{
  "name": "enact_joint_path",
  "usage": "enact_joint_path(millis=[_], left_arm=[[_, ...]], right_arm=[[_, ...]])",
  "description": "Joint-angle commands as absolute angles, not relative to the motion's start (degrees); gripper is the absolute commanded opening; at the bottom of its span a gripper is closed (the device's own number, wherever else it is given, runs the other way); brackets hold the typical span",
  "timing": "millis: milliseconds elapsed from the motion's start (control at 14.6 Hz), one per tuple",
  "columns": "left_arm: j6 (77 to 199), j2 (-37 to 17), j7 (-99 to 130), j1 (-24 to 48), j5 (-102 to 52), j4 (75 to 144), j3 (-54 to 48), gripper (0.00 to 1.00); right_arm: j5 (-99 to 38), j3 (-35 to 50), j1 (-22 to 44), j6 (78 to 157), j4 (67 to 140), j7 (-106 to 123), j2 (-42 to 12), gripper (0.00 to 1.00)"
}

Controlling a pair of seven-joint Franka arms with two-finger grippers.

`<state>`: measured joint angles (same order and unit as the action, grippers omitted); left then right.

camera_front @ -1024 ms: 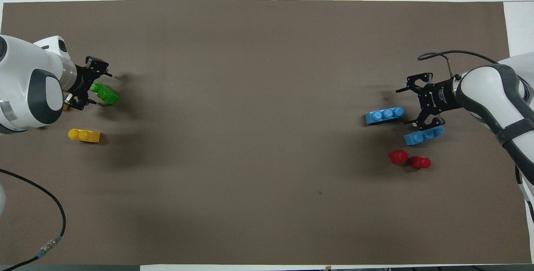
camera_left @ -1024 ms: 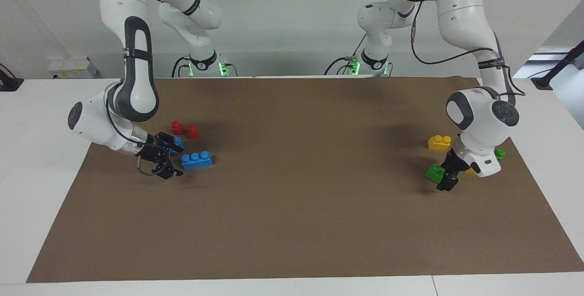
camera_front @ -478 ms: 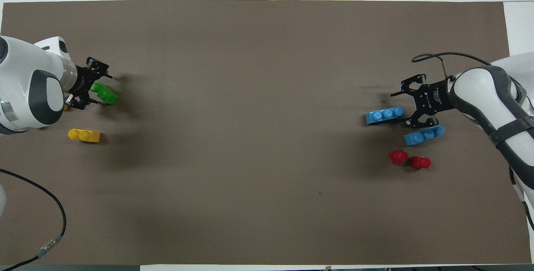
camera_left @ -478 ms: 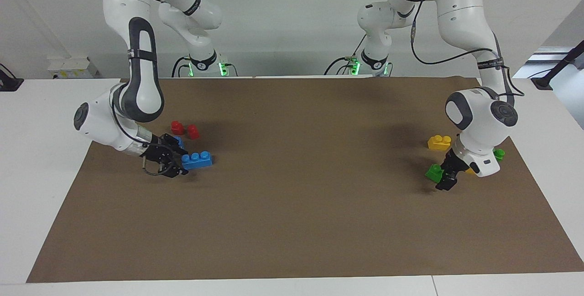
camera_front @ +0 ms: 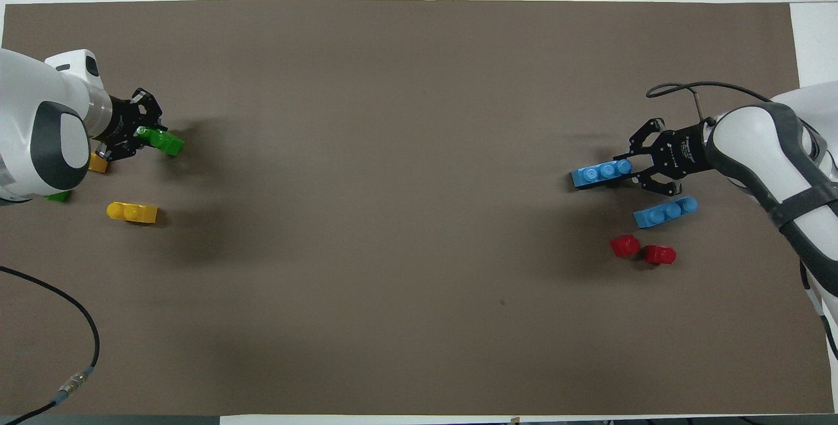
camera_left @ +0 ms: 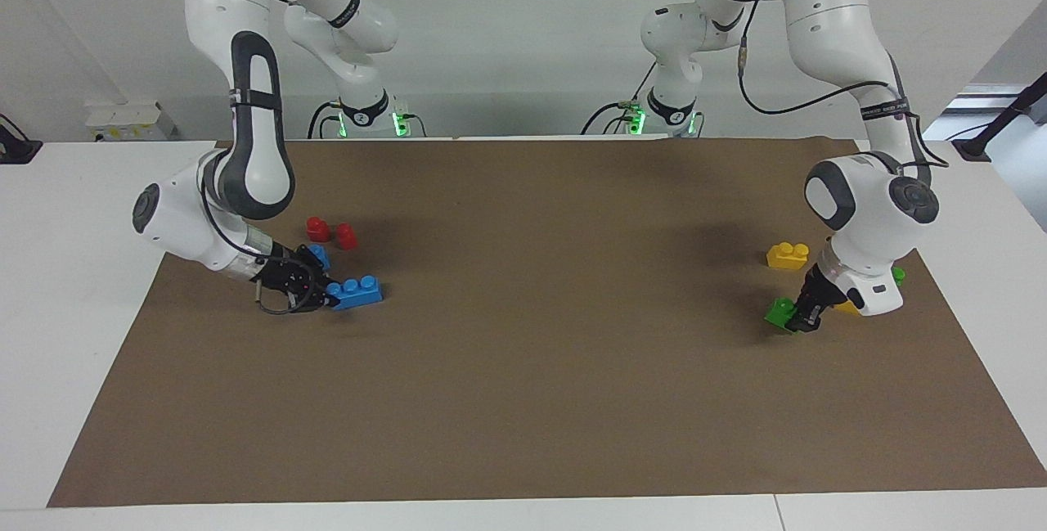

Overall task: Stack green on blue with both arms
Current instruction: 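Lift the green brick with the left gripper while the right gripper carries the blue brick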

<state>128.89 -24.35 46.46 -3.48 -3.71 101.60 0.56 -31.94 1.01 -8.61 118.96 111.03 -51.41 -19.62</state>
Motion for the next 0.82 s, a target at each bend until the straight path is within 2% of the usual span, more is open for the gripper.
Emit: enact_joint_path(millis=[0, 137, 410, 546, 751], left_arm=[[125.3, -22.1, 45.4, -3.9, -3.8, 100.7, 0.4, 0.0], [120.1, -20.3, 45.7, -3.4, -3.8, 98.2, 0.4, 0.0], [115.0, -15.1, 52.8, -1.0, -3.8, 97.6, 0.4, 0.0], [112.8, -13.0, 59.5, 1.9, -3.8, 97.6, 0.4, 0.0], [109.0, -10.0, 71.6, 6.3, -3.8, 97.7, 0.3, 0.0]], right_arm=[[-33.1, 1.0, -7.2, 110.3, 102.8, -52.5, -18.5, 0.0], [-32.7, 1.0, -5.2, 105.3, 95.6, -61.8, -18.5, 0.0], [-31.3, 1.0, 3.8, 102.9, 92.5, -69.2, -16.1, 0.0], [-31.3, 1.0, 10.2, 104.7, 92.0, -81.0, -15.6, 0.0], [-31.1, 0.9, 19.8, 114.1, 92.9, -95.8, -15.6, 0.0]])
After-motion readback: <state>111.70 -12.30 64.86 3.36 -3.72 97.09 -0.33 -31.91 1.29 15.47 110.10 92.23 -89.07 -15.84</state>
